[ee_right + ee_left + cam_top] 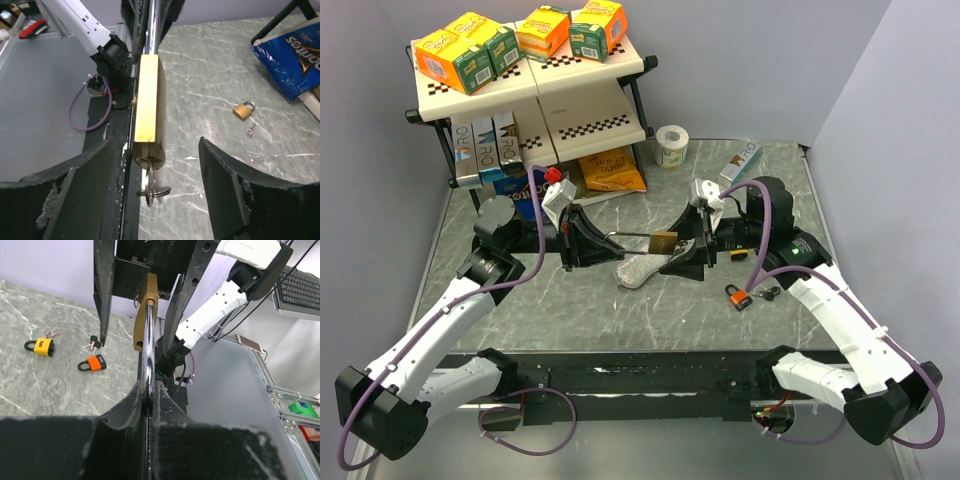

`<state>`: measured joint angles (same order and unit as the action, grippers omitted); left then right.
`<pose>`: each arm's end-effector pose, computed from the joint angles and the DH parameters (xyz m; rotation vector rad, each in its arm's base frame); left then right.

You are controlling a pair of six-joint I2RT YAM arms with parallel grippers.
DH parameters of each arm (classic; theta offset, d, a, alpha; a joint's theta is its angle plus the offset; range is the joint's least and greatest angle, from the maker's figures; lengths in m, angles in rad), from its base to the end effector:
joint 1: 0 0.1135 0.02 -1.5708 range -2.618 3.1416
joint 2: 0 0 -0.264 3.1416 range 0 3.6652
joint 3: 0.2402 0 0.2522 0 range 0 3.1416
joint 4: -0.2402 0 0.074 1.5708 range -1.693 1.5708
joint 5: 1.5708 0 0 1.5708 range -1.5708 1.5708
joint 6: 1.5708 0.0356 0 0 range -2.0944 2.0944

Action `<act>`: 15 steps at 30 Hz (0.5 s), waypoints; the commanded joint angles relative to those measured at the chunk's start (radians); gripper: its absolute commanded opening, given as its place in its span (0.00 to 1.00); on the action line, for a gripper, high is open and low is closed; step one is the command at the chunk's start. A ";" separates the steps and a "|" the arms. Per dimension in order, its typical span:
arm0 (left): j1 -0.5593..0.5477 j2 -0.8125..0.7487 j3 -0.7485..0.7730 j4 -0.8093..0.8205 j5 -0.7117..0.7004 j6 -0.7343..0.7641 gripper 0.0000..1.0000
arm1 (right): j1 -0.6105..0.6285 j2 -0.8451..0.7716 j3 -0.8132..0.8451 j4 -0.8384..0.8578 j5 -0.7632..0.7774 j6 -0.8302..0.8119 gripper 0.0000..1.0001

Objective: Lock with the key
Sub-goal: Lock the lock.

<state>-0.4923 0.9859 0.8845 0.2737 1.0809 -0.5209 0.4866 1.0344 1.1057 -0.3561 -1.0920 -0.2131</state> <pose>0.1732 -0.1286 0.3841 0.9702 1.4017 -1.5287 0.1725 0.1270 0.3923 -1.3022 1.3242 1.1901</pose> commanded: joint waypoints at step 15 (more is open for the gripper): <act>0.003 -0.035 0.005 0.090 -0.013 0.021 0.01 | 0.032 0.026 0.065 0.080 -0.085 0.087 0.21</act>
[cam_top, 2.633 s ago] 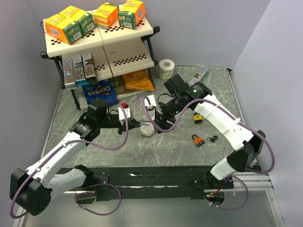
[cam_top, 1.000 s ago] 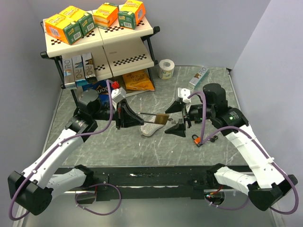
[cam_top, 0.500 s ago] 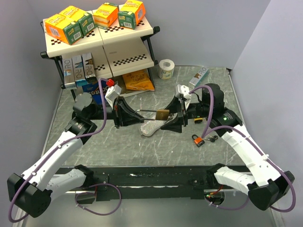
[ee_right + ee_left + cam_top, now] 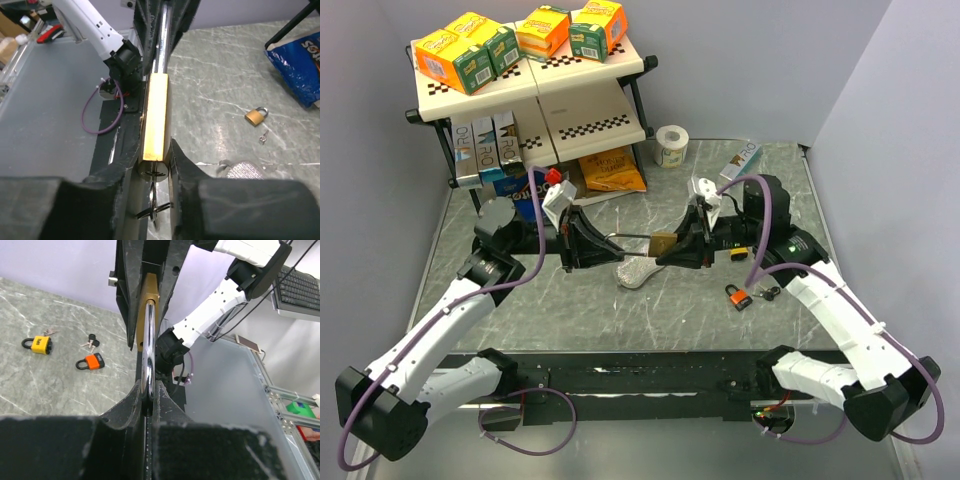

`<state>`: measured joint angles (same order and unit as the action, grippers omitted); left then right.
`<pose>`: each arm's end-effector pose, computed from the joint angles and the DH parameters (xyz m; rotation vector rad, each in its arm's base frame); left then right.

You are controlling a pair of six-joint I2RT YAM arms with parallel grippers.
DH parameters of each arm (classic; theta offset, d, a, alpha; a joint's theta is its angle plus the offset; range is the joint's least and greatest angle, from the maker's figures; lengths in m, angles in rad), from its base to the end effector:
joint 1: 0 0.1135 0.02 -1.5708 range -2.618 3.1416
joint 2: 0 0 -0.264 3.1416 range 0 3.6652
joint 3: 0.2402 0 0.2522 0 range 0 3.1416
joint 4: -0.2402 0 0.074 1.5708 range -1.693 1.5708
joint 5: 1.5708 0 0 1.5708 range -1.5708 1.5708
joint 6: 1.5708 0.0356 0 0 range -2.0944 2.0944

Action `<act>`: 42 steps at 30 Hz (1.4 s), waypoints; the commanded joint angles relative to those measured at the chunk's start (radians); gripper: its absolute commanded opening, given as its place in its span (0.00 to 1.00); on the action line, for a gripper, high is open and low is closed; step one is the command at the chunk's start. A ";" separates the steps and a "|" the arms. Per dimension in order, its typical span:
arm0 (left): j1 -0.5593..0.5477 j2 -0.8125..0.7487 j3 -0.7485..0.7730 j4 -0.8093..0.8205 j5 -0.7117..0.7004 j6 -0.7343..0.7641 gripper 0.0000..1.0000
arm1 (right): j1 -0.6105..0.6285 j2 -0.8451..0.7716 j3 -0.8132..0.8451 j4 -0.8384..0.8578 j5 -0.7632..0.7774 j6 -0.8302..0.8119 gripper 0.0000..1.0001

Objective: Lock with the key
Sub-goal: Lock the lock.

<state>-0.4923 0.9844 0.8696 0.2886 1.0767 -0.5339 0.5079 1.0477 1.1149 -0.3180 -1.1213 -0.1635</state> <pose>0.1735 -0.1286 0.3807 0.9592 1.4099 -1.5353 0.1724 0.1327 0.3963 -1.3122 1.3025 1.2491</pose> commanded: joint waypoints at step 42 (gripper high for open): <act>-0.272 0.097 -0.038 0.140 -0.130 0.098 0.01 | 0.201 0.135 0.091 0.108 -0.075 0.056 0.00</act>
<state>-0.6300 0.9932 0.8223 0.3969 1.0046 -0.4732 0.5560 1.0981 1.1500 -0.3504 -1.1980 -0.0517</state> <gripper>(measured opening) 0.077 0.293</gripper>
